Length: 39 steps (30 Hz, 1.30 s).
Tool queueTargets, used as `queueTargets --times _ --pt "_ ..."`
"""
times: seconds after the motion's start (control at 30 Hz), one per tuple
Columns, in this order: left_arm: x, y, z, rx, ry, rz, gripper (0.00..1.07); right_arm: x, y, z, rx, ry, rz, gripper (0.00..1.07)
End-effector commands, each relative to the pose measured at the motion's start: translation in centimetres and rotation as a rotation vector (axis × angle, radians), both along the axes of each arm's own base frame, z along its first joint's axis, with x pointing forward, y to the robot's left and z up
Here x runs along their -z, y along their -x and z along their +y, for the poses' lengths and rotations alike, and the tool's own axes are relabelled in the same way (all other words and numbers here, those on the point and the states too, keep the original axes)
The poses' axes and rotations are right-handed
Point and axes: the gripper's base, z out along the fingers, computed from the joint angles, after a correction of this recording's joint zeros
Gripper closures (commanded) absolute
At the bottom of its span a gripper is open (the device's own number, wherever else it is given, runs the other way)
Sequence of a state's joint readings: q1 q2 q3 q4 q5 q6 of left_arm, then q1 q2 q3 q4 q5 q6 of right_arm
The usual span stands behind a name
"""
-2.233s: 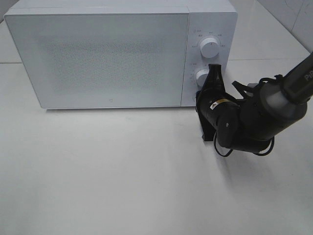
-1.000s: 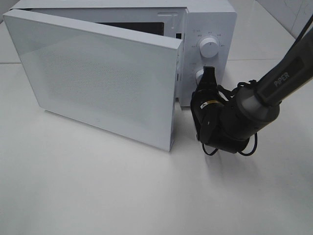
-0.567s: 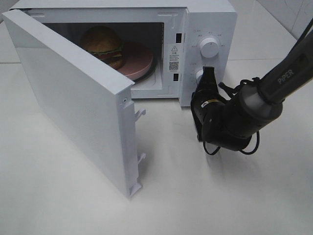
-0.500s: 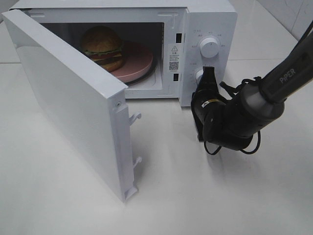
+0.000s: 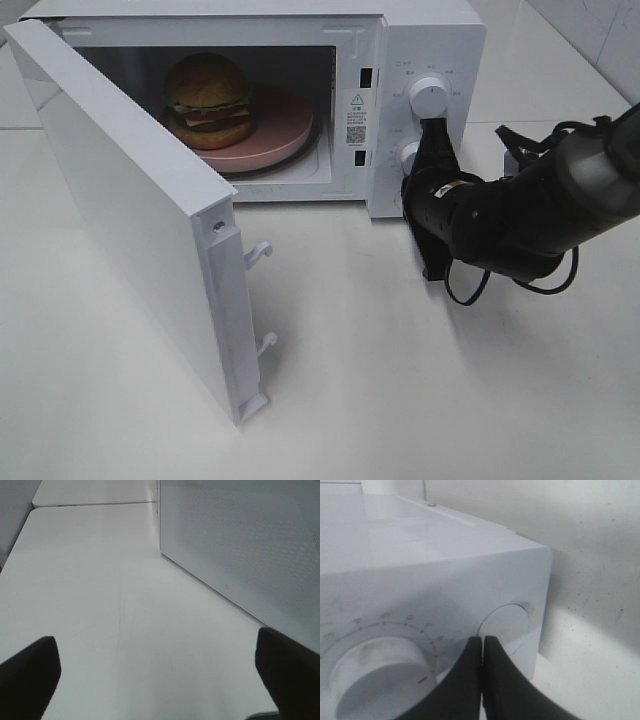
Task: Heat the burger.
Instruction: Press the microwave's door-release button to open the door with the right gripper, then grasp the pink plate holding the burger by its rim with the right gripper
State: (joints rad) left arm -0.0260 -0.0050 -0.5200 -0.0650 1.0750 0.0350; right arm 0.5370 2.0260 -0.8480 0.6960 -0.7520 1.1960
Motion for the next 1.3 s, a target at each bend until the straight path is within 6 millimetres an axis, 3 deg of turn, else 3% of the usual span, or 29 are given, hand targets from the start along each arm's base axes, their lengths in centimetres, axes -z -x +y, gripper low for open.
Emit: queueTargets --times 0.03,0.37,0.53,0.73,0.9,1.3 --pt "0.1 0.0 -0.1 -0.001 0.006 -0.010 0.09 -0.6 0.6 -0.2 -0.044 0.038 0.029 1.07" --pt "0.1 0.0 -0.1 -0.001 0.006 -0.010 0.09 -2.0 3.5 -0.5 -0.241 0.162 0.157 1.07" --pt "0.1 0.0 -0.1 -0.001 0.006 -0.010 0.09 -4.5 4.7 -0.4 -0.521 0.352 0.180 1.07" --pt "0.1 0.0 -0.1 -0.001 0.006 -0.010 0.09 -5.3 5.3 -0.9 -0.671 0.449 0.203 1.07" --pt "0.1 0.0 -0.1 -0.001 0.006 -0.010 0.09 -6.6 6.7 -1.3 -0.995 0.630 0.240 1.07" --pt "0.1 0.0 -0.1 -0.001 0.006 -0.010 0.09 -9.5 6.8 -1.6 -1.425 0.976 0.325 1.07"
